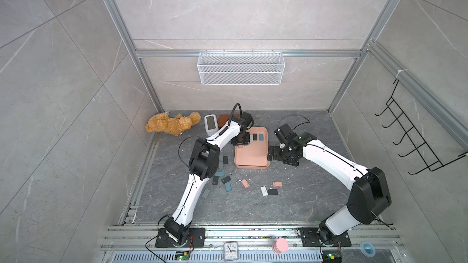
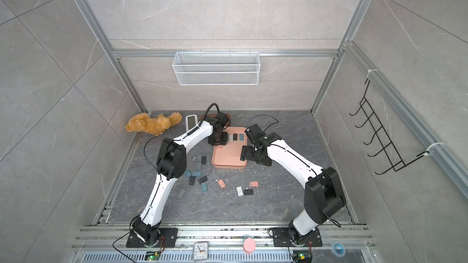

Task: Put the eraser in the storage box
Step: Place the eraser in the storage box, then pick up the eraser from the center of the board.

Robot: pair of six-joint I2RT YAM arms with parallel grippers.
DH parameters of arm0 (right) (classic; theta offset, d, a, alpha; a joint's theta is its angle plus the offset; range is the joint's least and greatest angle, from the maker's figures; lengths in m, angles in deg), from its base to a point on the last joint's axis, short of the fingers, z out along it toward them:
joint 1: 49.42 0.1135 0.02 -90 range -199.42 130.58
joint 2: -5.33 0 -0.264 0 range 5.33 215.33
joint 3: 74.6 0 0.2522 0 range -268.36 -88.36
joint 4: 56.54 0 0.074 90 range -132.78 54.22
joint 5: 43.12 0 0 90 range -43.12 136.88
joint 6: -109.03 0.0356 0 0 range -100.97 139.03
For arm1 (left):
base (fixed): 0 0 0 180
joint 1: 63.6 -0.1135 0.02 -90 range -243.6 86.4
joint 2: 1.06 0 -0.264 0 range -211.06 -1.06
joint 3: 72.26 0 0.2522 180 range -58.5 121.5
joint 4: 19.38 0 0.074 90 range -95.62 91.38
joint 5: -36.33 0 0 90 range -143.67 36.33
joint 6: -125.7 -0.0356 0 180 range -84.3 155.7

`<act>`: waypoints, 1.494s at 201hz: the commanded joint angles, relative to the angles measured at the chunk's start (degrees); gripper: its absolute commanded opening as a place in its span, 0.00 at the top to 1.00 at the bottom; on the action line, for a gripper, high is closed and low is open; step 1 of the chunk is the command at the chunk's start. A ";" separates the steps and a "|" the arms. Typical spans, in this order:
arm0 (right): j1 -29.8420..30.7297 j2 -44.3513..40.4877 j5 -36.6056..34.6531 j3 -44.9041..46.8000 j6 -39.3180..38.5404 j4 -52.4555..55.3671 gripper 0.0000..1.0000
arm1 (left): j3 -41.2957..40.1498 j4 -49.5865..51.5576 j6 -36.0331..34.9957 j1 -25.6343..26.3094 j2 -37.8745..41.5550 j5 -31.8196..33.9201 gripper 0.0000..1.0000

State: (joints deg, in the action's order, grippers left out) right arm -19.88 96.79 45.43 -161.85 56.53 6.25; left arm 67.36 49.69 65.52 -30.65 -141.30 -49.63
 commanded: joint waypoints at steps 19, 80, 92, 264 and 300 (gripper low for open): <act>-0.27 0.90 -0.26 -1.54 -2.54 -0.17 0.01 | 2.79 1.35 2.61 -0.32 2.02 -2.78 0.41; -0.27 -1.42 -1.35 0.52 -6.52 -1.07 0.00 | -0.90 -2.08 8.80 -0.25 10.36 -8.56 0.20; -0.27 -2.28 -2.03 1.44 -7.42 -0.88 0.00 | -3.35 -3.54 11.10 -0.21 12.47 -10.13 0.13; 21.65 -1.30 -7.55 12.17 3.97 -4.65 0.19 | -56.98 -19.06 22.92 -0.02 52.37 -17.54 0.01; 25.66 2.29 -8.75 12.39 7.17 -5.47 0.28 | -65.91 -21.60 24.05 -0.72 57.75 -19.99 0.01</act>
State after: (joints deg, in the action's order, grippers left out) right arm 4.01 96.99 38.91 -150.49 59.72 1.84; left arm 4.26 31.42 88.17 -30.76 -87.60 -66.51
